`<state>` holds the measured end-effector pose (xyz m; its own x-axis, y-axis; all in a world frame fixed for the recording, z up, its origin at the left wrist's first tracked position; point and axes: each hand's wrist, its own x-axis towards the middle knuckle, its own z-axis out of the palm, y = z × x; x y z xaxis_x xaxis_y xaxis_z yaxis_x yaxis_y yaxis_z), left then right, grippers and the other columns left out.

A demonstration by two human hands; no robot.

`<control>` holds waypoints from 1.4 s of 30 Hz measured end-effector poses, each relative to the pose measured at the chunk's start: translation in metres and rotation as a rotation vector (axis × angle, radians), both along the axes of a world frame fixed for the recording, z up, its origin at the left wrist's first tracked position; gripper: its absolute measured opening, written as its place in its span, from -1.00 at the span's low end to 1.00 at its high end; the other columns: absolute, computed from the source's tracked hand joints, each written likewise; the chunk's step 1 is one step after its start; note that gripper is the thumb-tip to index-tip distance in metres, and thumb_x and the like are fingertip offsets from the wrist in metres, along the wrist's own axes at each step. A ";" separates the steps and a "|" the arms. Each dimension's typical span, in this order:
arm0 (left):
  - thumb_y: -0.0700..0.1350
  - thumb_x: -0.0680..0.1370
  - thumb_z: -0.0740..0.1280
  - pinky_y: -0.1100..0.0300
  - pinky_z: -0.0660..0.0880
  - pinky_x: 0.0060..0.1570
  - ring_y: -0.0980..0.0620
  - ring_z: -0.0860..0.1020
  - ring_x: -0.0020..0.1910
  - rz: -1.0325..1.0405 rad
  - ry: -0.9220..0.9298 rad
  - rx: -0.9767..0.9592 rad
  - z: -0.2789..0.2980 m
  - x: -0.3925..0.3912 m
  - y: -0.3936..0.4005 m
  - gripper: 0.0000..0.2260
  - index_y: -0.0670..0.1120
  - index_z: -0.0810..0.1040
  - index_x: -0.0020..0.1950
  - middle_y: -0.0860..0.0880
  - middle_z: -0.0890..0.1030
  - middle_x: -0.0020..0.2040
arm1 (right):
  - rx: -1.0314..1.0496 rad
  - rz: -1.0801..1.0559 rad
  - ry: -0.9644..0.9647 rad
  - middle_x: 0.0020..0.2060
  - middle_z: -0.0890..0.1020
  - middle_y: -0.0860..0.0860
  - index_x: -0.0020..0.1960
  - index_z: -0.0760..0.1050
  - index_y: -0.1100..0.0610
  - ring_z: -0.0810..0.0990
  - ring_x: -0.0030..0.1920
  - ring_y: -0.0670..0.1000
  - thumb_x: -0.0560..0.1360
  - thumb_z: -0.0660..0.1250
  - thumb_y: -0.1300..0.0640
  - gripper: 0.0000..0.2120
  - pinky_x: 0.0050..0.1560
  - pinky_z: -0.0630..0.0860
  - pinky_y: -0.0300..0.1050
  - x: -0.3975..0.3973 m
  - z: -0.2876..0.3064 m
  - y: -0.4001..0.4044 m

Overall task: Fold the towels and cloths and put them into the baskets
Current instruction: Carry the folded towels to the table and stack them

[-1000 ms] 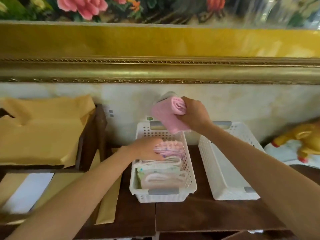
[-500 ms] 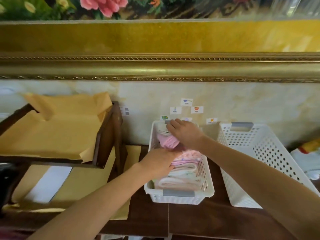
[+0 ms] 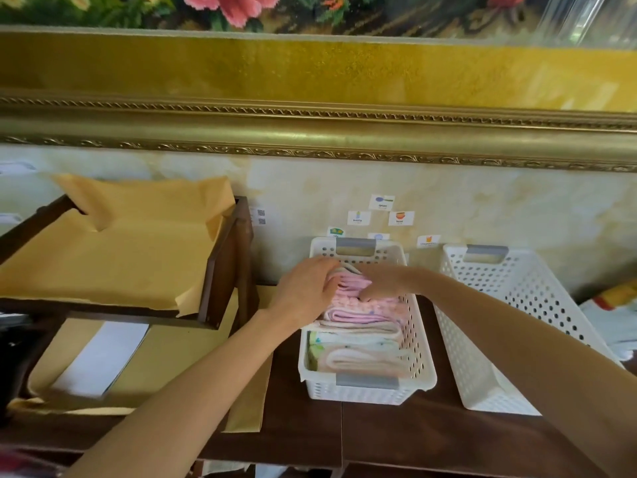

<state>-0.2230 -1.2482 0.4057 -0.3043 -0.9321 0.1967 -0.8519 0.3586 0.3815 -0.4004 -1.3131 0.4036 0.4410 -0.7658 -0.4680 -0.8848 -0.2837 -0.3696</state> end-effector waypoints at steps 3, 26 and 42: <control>-0.01 0.63 0.20 0.18 0.41 0.07 0.00 0.50 0.09 -0.155 -0.069 0.263 0.005 -0.004 -0.015 -0.75 -0.05 0.44 0.27 0.00 0.54 0.12 | 0.087 -0.106 -0.081 -0.15 0.46 0.24 0.08 0.45 0.26 0.44 -0.19 0.01 0.60 0.13 0.07 -0.73 -0.01 0.51 -0.10 -0.003 0.011 -0.010; 0.47 0.46 0.03 -0.07 -0.38 0.46 0.01 -0.41 0.48 -0.308 -0.458 0.443 -0.003 0.004 0.021 -0.06 -0.06 -0.35 0.54 -0.02 -0.42 0.51 | 0.008 -0.036 -0.031 0.49 0.25 0.06 0.52 0.13 0.09 0.22 0.49 0.10 0.62 0.09 -0.15 -0.44 0.46 0.15 -0.01 -0.017 0.012 0.028; 0.41 0.46 0.20 -0.11 -0.17 0.50 -0.02 -0.17 0.56 -0.220 -0.564 0.430 0.010 -0.010 0.023 -0.07 -0.03 -0.19 0.59 -0.02 -0.20 0.58 | -0.273 0.074 0.194 0.56 -0.12 0.09 0.57 -0.18 0.10 -0.17 0.55 0.08 0.52 0.03 -0.37 -0.16 0.50 -0.24 0.09 -0.025 -0.008 0.055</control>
<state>-0.2329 -1.2253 0.4156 -0.4402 -0.7973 -0.4130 -0.8855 0.4616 0.0529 -0.4258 -1.2580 0.3954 0.4230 -0.8437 -0.3305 -0.9045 -0.4151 -0.0979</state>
